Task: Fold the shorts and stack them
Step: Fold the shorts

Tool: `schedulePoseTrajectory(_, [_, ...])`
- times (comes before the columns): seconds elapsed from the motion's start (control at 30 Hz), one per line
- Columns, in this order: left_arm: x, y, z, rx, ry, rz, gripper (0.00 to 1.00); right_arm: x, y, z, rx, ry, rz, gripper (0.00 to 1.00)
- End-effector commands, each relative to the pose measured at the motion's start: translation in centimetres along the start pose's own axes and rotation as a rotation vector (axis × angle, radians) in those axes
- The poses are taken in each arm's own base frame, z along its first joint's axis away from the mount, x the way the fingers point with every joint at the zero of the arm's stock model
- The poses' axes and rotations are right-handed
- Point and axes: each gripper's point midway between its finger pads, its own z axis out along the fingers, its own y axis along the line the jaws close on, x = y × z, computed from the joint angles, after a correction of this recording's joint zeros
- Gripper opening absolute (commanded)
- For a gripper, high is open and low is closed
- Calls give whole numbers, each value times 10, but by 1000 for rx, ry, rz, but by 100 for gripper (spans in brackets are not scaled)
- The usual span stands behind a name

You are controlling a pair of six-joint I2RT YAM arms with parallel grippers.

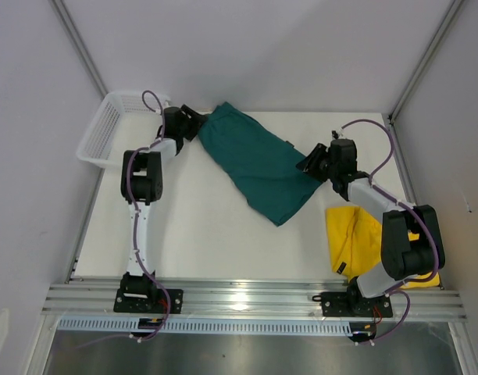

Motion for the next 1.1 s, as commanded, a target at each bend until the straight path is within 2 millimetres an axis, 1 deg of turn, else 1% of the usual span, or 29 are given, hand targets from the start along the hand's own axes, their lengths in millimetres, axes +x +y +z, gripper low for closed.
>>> schedulePoseTrajectory(0.0, [2,-7,11,20,-39,10,63,-7,7,0,-41,-27,-10,40])
schedulePoseTrajectory(0.03, [3,-8,11,19,-40,13,53,-6,6,1,-42,-24,-10,40])
schedulePoseTrajectory(0.1, [0,-10,10,21,-53,25,45,-5,6,1,-47,-18,-6,40])
schedulePoseTrajectory(0.13, [-1,-12,10,28,-59,31,35,-4,7,1,-51,-17,-6,40])
schedulePoseTrajectory(0.17, [-3,-25,7,72,-61,47,27,-3,6,2,-52,-12,-6,40])
schedulePoseTrajectory(0.2, [-3,-28,5,83,-56,75,21,-1,5,2,-53,-8,-5,40])
schedulePoseTrajectory(0.23, [-1,-30,2,83,-56,92,6,-1,6,1,-54,-9,-4,40])
schedulePoseTrajectory(0.27, [-11,-49,-7,109,-82,115,0,0,5,2,-57,-5,-3,40])
schedulePoseTrajectory(0.3, [-10,-50,-12,110,-116,144,0,1,5,2,-56,-1,-4,40])
schedulePoseTrajectory(0.37, [0,-41,-25,88,-129,167,0,1,5,1,-61,3,-3,39])
schedulePoseTrajectory(0.4, [-11,-63,-38,118,-174,189,0,2,6,1,-64,3,-4,39])
schedulePoseTrajectory(0.43, [-15,-72,-44,138,-198,199,0,3,7,0,-67,6,-11,39])
schedulePoseTrajectory(0.47, [-2,-55,-50,100,-180,203,0,4,8,0,-70,12,-15,39])
schedulePoseTrajectory(0.5, [-9,-75,-64,122,-217,213,0,6,8,0,-70,18,-23,39])
schedulePoseTrajectory(0.53, [-15,-82,-71,123,-265,212,0,7,9,1,-72,22,-34,38])
schedulePoseTrajectory(0.57, [8,-55,-79,63,-235,213,0,11,11,1,-75,33,-42,38])
schedulePoseTrajectory(0.6, [7,-56,-87,53,-256,208,0,13,12,2,-78,41,-48,38])
schedulePoseTrajectory(0.67, [1,-52,-116,-6,-335,187,0,17,15,4,-88,60,-59,38])
schedulePoseTrajectory(0.7, [30,-17,-130,-80,-301,196,0,22,18,5,-93,79,-65,38])
schedulePoseTrajectory(0.73, [14,-32,-152,-83,-390,185,0,26,19,7,-97,94,-69,38])
schedulePoseTrajectory(0.77, [13,-32,-164,-100,-423,175,0,27,25,9,-113,107,-82,38])
schedulePoseTrajectory(0.8, [42,1,-181,-174,-391,187,0,35,30,10,-123,130,-91,38])
schedulePoseTrajectory(0.83, [35,-14,-199,-153,-433,178,0,42,32,13,-131,154,-96,38])
schedulePoseTrajectory(0.87, [38,-11,-211,-187,-468,181,0,45,39,14,-151,173,-108,38])
schedulePoseTrajectory(0.9, [53,16,-227,-252,-457,180,0,57,47,15,-166,201,-125,38])
schedulePoseTrajectory(0.93, [54,20,-237,-271,-473,178,0,64,51,17,-173,220,-137,39])
schedulePoseTrajectory(0.97, [45,13,-253,-271,-523,164,0,72,55,19,-180,243,-149,39])
schedulePoseTrajectory(1.0, [63,38,-266,-335,-488,187,0,86,65,18,-199,270,-167,39])
schedulePoseTrajectory(1.07, [65,44,-288,-354,-518,178,0,100,75,17,-224,283,-184,39])
